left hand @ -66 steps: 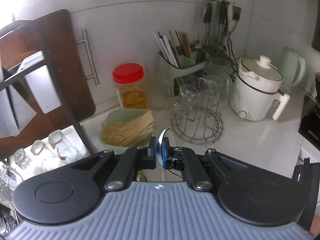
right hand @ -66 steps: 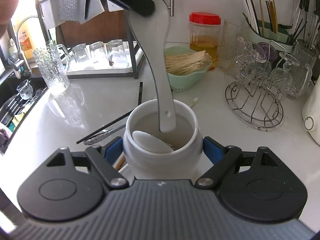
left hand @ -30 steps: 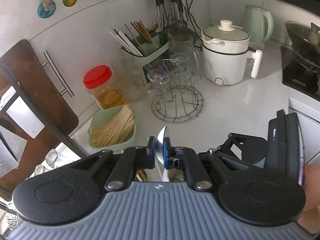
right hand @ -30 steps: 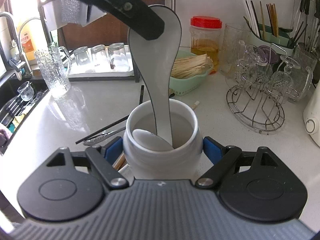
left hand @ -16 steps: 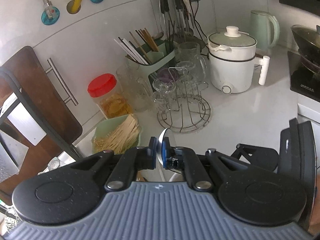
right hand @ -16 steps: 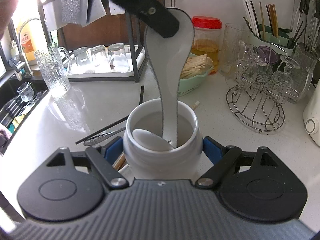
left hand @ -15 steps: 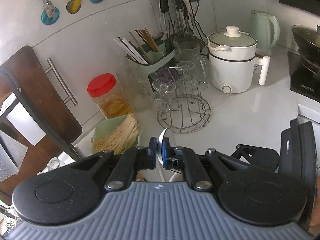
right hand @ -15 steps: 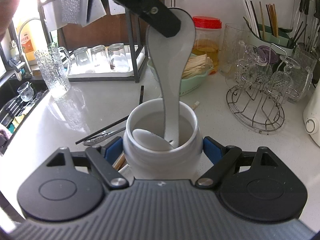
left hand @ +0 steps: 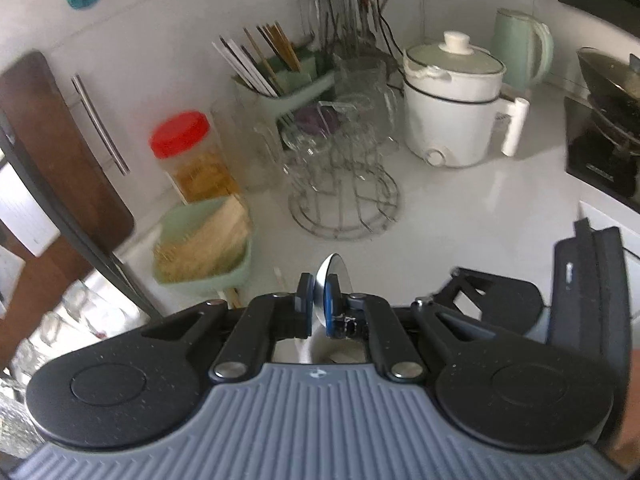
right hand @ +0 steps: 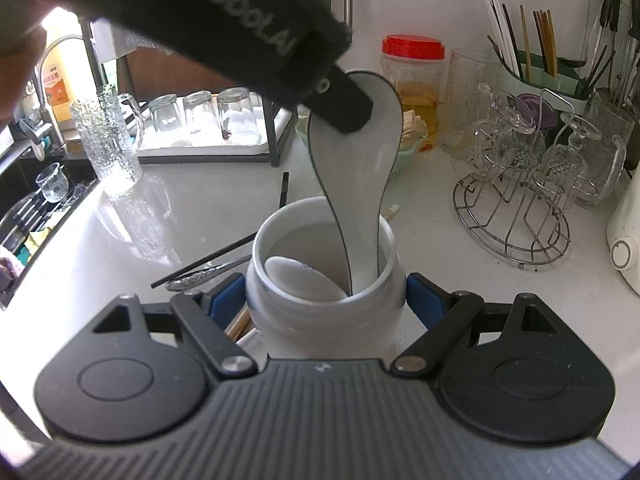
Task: Organize utensils
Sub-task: 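Lower the long-handled spoon into the mug held by the right tool, then open the left tool and withdraw it from the mug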
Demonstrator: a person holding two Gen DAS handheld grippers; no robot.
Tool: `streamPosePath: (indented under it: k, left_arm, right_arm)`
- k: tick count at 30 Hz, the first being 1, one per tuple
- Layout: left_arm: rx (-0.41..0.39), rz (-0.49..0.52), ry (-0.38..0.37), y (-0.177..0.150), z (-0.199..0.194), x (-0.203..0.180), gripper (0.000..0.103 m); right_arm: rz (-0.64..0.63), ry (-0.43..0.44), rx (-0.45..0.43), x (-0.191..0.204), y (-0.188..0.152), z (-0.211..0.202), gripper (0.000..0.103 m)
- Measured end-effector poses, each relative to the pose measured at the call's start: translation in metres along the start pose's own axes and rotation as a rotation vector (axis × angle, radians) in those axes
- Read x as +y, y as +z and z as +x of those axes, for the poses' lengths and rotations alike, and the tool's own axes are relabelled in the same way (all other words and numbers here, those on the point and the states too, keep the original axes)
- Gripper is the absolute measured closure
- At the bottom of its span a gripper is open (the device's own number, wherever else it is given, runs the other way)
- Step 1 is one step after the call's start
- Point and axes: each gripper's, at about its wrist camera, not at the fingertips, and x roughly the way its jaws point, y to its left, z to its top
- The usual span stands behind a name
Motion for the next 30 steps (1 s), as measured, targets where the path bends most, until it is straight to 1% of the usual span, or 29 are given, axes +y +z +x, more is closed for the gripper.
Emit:
streamPosePath:
  k: [2,6,10,17,20,23,30]
  left_arm:
    - [0.029,0.018,-0.019,0.001,0.0,0.001,0.096]
    - [0.099,0.02,-0.077,0.004,0.005,0.008,0.095]
    - [0.195,0.018,-0.146,0.009,0.018,0.017,0.093]
    - [0.312,0.073,-0.211,0.015,0.039,0.012,0.09]
    - [0.344,0.104,-0.226,0.014,0.046,0.005,0.089]
    - [0.363,0.1,-0.234,0.013,0.053,0.004,0.088]
    - [0.344,0.05,-0.233,0.013,0.054,0.013,0.088]
  right_arm:
    - [0.0,0.0,0.0,0.0,0.0,0.0,0.014]
    - [-0.006,0.0,-0.004,0.0,0.0,0.0,0.014]
    - [-0.008,0.003,-0.007,0.001,-0.001,-0.001,0.014]
    - [-0.02,0.012,-0.01,0.001,-0.002,-0.001,0.014]
    - [-0.023,0.016,-0.011,0.001,-0.002,-0.001,0.014]
    - [-0.027,0.021,-0.013,0.0,-0.002,0.0,0.014]
    - [-0.032,0.027,-0.015,-0.001,-0.002,-0.001,0.014]
